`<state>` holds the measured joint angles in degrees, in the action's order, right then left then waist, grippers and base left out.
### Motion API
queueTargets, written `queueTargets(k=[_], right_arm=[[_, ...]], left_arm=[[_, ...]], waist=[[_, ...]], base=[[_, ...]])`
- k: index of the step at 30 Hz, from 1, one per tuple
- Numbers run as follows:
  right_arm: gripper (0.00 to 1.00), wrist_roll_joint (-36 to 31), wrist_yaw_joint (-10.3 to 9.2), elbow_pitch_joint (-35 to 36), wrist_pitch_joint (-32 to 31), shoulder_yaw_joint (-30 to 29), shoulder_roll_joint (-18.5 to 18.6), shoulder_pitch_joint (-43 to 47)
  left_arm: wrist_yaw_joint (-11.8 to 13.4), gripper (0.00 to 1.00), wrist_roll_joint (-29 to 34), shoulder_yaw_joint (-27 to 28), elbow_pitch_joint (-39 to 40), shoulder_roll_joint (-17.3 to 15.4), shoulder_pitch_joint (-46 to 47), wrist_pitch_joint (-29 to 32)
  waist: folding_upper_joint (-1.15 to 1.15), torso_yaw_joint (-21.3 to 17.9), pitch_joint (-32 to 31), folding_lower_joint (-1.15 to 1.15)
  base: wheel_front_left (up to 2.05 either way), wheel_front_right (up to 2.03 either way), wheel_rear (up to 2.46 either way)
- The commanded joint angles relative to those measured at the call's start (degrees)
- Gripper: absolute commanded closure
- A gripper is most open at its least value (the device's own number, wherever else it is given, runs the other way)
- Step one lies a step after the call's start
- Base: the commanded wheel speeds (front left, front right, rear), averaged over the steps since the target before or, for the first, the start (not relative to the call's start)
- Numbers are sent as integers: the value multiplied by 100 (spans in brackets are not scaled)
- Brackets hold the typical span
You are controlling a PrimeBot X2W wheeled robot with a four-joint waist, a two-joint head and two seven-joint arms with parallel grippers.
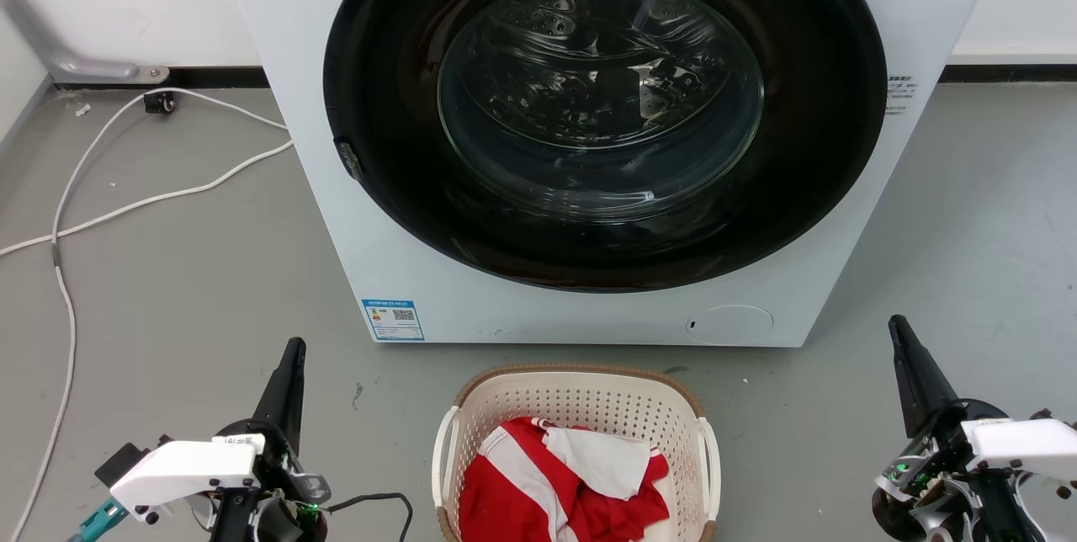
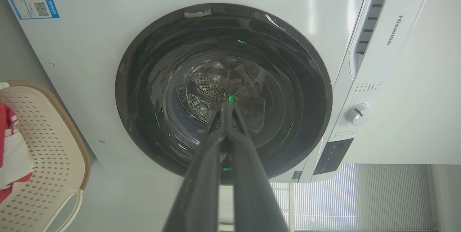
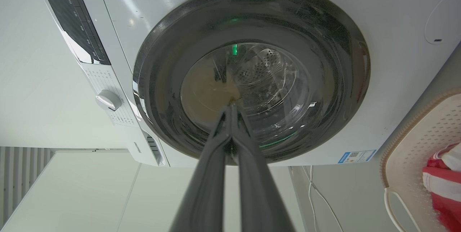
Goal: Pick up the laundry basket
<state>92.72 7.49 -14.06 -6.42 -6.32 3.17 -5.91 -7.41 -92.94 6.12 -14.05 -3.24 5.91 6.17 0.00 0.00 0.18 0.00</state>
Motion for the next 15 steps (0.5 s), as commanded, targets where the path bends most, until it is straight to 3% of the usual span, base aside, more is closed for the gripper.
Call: queueTargets(k=[1, 15], right_arm=[[100, -32, 0, -4, -14, -9, -22, -62], [100, -38, 0, -4, -19, -13, -25, -62]], left_arm=[[-22, 100, 36, 17, -7, 7, 58, 17], [-22, 100, 47, 26, -7, 13, 59, 23]], waist=[[0, 0, 0, 0], [0, 0, 0, 0]], base=[[0, 0, 0], [0, 0, 0]])
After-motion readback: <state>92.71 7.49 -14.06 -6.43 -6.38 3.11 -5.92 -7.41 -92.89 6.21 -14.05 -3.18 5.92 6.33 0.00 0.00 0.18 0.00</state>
